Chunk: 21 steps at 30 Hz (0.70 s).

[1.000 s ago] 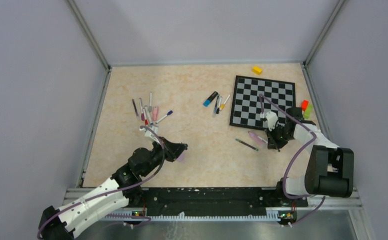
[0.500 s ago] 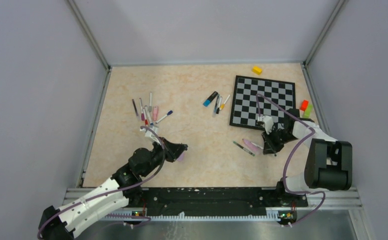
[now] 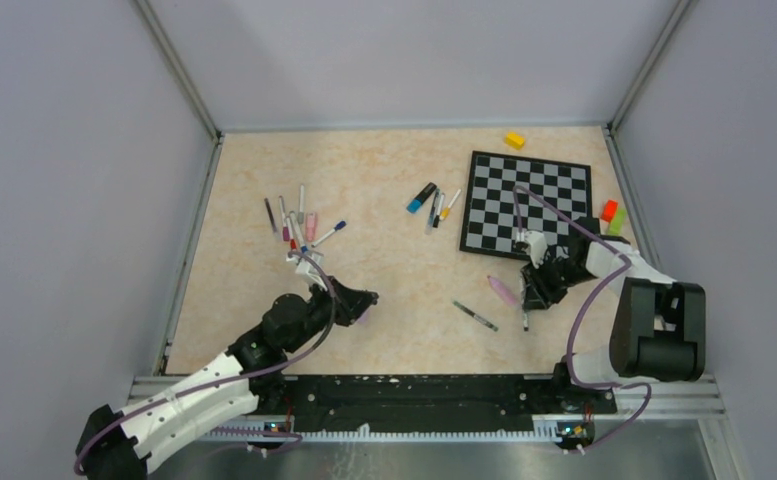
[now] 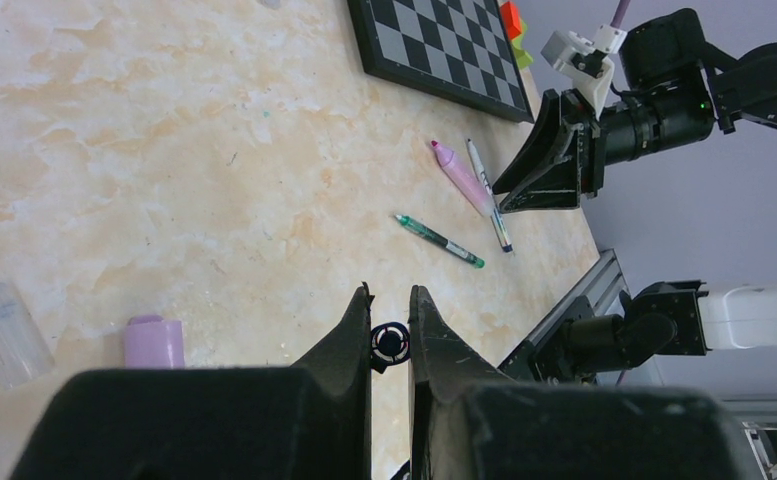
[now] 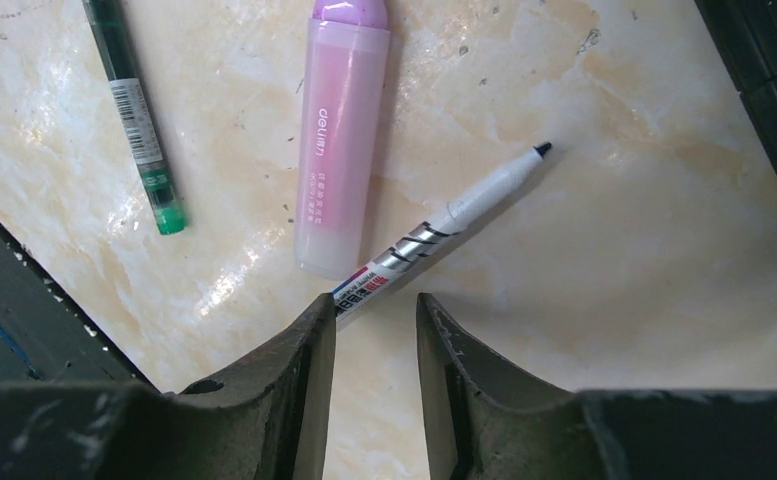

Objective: Open the pen caps
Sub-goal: Place the pen at the center of the board.

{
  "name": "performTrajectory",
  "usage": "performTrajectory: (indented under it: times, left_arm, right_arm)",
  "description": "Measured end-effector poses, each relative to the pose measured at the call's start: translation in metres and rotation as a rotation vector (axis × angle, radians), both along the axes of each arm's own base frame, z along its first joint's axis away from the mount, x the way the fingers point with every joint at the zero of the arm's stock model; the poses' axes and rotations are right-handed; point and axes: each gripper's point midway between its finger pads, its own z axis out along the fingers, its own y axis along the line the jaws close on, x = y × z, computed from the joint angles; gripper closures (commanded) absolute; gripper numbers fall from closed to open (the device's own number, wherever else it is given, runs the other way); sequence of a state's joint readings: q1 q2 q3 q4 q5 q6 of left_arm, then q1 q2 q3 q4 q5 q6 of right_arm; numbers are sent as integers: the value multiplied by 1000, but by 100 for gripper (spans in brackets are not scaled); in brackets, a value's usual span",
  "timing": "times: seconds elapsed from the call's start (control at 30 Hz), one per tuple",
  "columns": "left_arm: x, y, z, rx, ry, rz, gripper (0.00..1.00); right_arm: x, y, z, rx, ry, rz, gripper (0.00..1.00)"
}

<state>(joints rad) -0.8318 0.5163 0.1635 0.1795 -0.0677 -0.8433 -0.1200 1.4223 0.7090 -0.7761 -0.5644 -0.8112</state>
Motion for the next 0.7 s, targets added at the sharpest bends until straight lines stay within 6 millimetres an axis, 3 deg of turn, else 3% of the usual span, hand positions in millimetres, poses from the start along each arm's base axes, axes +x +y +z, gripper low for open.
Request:
performTrajectory:
  times: [0.1, 0.3, 0.43, 0.53, 0.7]
  left_arm:
    - [0, 0, -2, 5, 6, -2, 93]
    - [-1, -1, -4, 12, 10, -5, 92]
    - [-1, 0, -8, 27, 19, -6, 92]
    - [-2, 2, -13, 41, 33, -5, 92]
    - [-5, 4, -18, 70, 61, -4, 92]
  right_arm:
    - [1, 3, 5, 15, -22, 6, 65]
    - [9, 25, 44, 107, -225, 119, 63]
    - [-4, 67, 58, 182, -289, 313, 42]
    - [-21, 102, 55, 202, -307, 487, 38]
    - [-51, 142, 37, 165, -278, 699, 31]
